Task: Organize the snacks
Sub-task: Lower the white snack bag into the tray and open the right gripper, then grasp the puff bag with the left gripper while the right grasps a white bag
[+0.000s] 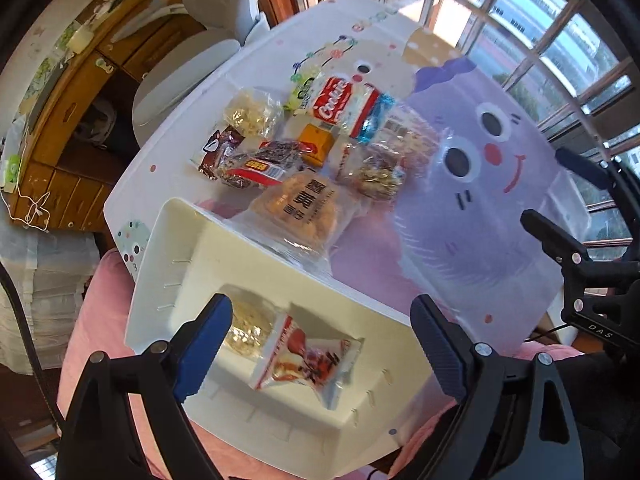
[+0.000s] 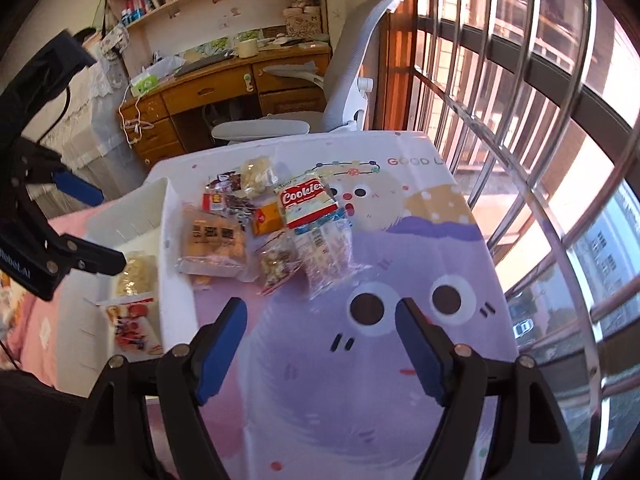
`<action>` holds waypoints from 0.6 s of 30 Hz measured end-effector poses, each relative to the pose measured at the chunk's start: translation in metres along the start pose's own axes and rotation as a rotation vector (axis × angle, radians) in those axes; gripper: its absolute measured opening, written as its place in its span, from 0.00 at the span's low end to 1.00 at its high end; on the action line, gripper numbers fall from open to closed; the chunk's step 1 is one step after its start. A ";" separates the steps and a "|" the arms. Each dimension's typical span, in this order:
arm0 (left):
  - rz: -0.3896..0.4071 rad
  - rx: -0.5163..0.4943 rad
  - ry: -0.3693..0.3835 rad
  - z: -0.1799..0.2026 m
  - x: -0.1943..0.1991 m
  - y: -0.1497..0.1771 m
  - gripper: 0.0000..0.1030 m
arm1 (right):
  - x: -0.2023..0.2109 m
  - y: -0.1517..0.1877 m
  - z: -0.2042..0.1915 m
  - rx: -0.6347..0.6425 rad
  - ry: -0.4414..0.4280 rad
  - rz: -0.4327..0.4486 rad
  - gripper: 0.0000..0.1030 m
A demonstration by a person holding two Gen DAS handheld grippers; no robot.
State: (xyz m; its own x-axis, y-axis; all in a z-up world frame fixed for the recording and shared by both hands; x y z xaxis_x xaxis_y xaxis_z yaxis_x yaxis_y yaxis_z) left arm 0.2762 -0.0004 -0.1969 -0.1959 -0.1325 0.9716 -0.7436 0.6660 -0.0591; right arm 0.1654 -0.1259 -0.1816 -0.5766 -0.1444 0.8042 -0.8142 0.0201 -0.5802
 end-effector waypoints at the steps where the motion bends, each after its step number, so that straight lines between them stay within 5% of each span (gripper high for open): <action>1: -0.015 -0.003 -0.005 -0.002 -0.006 -0.004 0.87 | -0.007 -0.001 0.003 0.014 0.005 -0.005 0.76; 18: -0.296 -0.128 -0.062 0.004 -0.114 -0.059 0.91 | -0.106 -0.004 0.031 0.102 -0.032 -0.090 0.78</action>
State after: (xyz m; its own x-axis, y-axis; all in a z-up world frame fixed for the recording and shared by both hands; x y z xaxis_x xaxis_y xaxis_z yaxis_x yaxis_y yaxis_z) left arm 0.3400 -0.0272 -0.3049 -0.0246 -0.3756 0.9264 -0.6885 0.6783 0.2567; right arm 0.2322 -0.1415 -0.2686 -0.4975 -0.1726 0.8501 -0.8507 -0.0946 -0.5171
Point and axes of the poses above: each gripper's, at about its wrist camera, not at the fingertips, and x roughly against the way its jaws point, z to its right, y to its underside, the point moved 7 cm from there along -x, roughly the way its jaws point, and after that the axes turned 8 degrees about -y, right-handed, at the moved point
